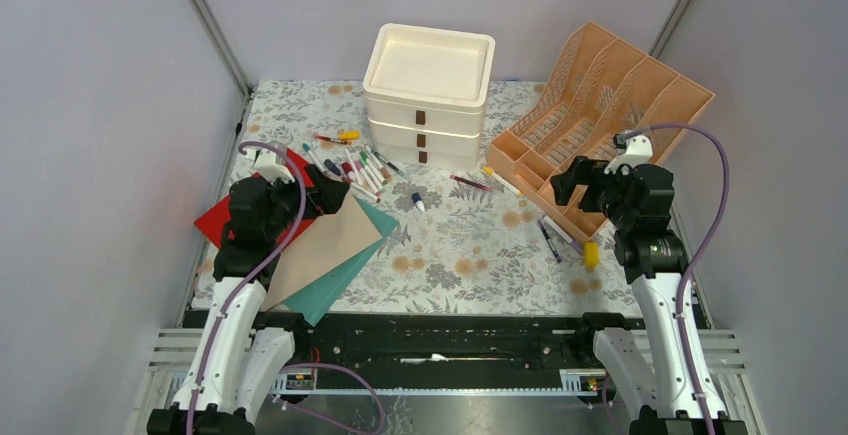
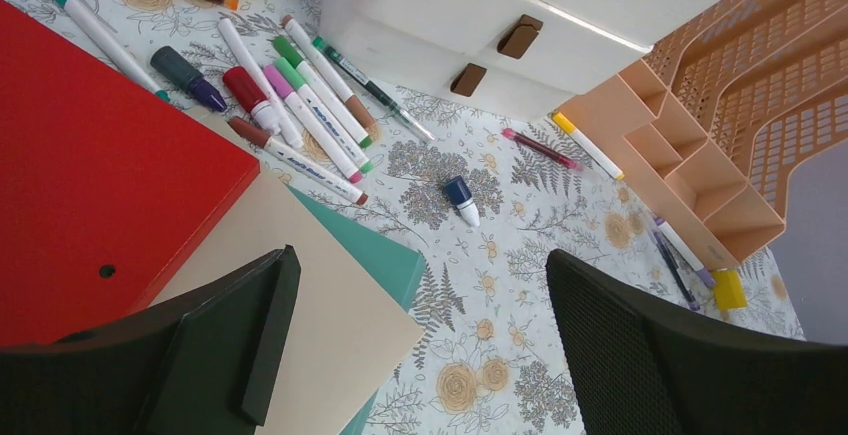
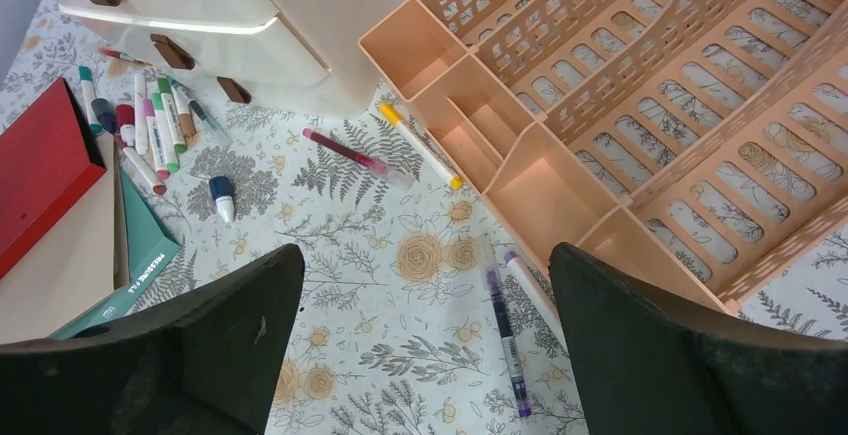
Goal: Organize the desk
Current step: Pick up the folder from the center of the board.
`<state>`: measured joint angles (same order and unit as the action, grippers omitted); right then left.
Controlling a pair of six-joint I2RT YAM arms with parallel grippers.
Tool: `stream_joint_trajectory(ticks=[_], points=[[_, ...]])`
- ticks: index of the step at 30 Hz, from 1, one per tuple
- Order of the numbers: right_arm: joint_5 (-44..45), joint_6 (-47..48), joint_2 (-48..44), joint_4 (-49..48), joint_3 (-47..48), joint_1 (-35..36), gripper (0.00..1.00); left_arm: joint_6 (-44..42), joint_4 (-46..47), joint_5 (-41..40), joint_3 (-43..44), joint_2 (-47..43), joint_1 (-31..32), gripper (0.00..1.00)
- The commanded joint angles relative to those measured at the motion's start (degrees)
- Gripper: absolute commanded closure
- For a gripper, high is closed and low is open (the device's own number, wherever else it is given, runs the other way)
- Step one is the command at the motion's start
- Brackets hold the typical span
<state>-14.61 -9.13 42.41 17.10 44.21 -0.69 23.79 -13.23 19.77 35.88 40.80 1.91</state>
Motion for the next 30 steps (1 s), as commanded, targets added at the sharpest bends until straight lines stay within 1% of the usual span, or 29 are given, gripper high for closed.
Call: stream_joint_trajectory(ticks=[1, 5, 8, 12, 16, 18, 30], points=[[0.2, -0.7, 0.4, -2.2, 2.0, 0.2, 0.00, -0.2, 3.2, 2.3, 2.4, -1.8, 0.1, 0.01], [-3.9, 1.3, 1.0, -2.2, 1.5, 0.1, 0.00, -0.9, 2.4, 3.2, 2.4, -2.4, 0.1, 0.01], [-11.7, 4.3, 1.6, -2.1, 0.9, 0.1, 0.00, -1.2, 0.9, 3.2, 2.4, -2.6, 0.1, 0.01], [-23.7, 12.2, 2.0, -1.0, -0.5, 0.0, 0.00, -0.1, -0.3, 3.8, 2.1, -2.4, 0.1, 0.01], [-31.8, 18.6, 2.1, 0.8, -1.5, -0.1, 0.00, -0.3, -2.5, 4.4, 2.2, -1.9, 0.1, 0.01], [-32.8, 20.4, 1.7, 1.5, -1.7, -0.1, 0.00, -0.7, -2.9, 4.7, 2.1, -1.9, 0.2, 0.01], [-30.9, 23.6, 0.3, 2.1, -2.8, 0.0, 0.00, -2.0, -3.2, 4.7, 1.4, -0.4, 1.2, 0.01]])
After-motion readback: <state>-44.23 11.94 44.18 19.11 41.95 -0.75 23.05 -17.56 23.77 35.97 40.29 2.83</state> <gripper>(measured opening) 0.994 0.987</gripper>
